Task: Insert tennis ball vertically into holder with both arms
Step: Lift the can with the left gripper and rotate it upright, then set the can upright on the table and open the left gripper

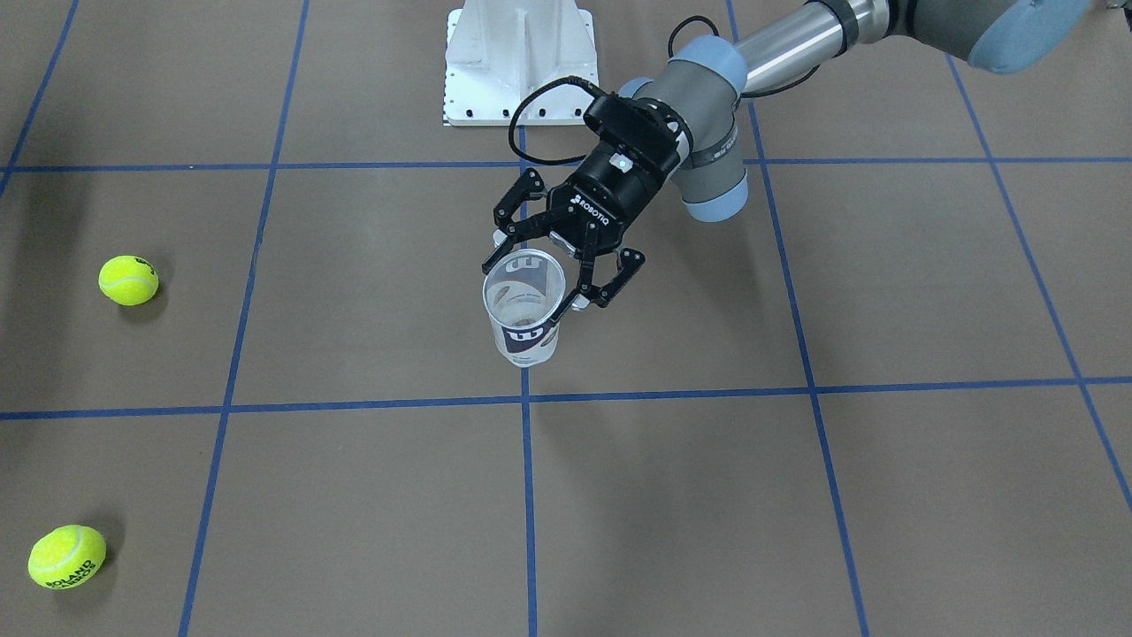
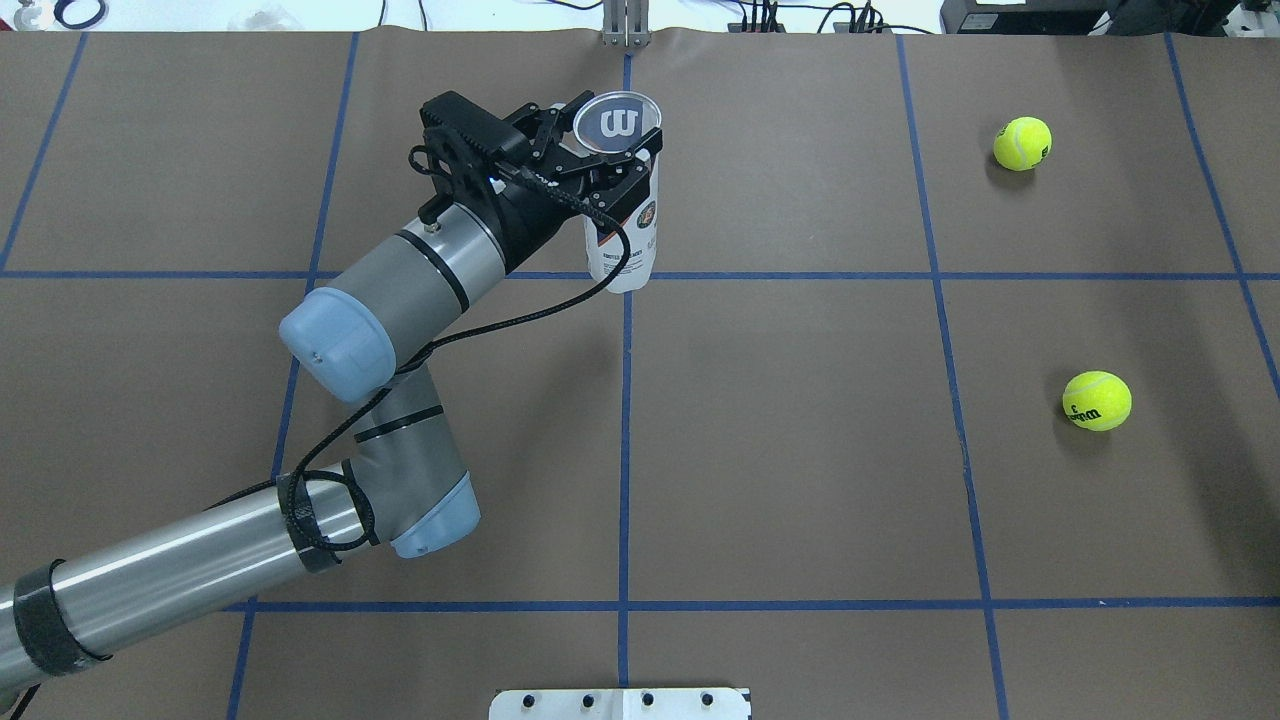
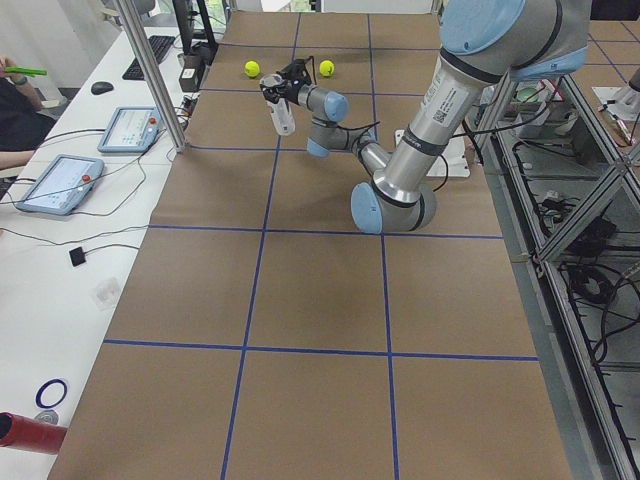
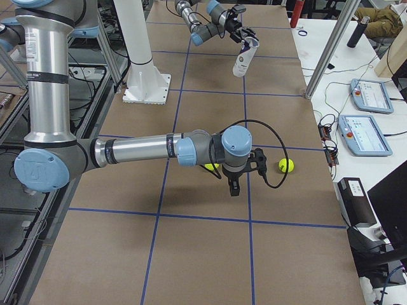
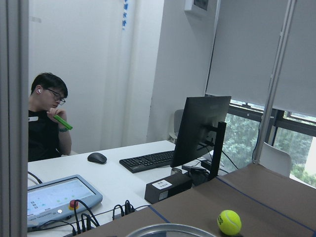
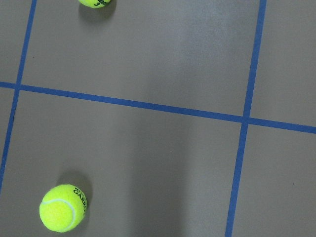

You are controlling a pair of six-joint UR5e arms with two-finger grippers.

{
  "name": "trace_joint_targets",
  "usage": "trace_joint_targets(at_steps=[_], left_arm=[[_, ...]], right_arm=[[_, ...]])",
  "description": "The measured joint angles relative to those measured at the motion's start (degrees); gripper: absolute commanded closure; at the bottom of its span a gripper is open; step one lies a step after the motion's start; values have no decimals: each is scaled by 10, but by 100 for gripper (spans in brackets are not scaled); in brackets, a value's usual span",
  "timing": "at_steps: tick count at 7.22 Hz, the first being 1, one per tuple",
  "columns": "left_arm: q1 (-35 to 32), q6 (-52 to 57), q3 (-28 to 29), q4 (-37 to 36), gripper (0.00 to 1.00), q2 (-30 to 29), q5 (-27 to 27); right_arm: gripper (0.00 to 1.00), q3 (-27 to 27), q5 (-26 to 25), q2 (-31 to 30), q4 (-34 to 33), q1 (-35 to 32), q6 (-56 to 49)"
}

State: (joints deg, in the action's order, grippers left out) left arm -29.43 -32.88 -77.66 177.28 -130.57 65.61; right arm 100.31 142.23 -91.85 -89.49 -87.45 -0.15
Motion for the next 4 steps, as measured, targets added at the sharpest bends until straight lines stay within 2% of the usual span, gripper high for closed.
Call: trace_joint_targets(at_steps=[3,4], left_arm=[[28,63,60,147,86,10,-56],[41,81,70,172,83,11,-71]], right_arm=[[1,7,1,-1,-4,0,1],[1,7,1,-1,-4,0,1]])
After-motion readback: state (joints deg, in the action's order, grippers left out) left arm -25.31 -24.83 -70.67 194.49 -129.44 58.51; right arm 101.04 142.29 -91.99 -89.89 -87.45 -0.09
